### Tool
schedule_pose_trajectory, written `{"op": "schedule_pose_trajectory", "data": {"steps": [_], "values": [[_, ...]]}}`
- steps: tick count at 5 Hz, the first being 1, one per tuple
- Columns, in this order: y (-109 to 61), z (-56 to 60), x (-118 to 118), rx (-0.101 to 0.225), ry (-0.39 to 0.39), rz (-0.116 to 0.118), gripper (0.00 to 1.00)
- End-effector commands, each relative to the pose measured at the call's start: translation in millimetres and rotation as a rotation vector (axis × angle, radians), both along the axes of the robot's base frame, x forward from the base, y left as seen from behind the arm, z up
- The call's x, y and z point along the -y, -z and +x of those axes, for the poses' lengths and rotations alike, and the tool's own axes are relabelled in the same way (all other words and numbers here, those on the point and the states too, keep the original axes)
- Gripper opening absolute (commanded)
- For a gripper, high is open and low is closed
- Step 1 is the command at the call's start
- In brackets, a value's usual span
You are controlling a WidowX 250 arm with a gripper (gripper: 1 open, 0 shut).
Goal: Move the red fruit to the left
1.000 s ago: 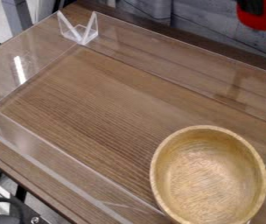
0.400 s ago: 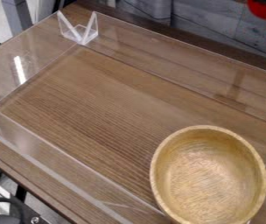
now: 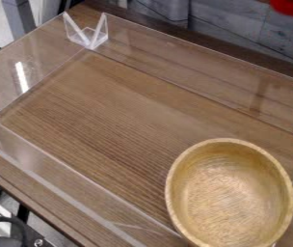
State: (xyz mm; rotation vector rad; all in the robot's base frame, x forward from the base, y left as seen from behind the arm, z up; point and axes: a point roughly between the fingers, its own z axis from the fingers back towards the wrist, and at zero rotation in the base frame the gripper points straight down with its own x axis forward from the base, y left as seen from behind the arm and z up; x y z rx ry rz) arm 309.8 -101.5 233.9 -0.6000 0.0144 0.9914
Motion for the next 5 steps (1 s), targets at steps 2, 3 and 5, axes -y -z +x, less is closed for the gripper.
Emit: {"op": "schedule_pose_trajectory", "data": {"steps": [2,3,5], "values": [[-10.3,-10.5,-22,0.051,0.133,-0.016,0.0],[-0.7,-13.5,-30,0.048,0.145,-0.018,0.0],[23.3,-22.6,-31,0.052,0.207,-0.019,0.0]]}}
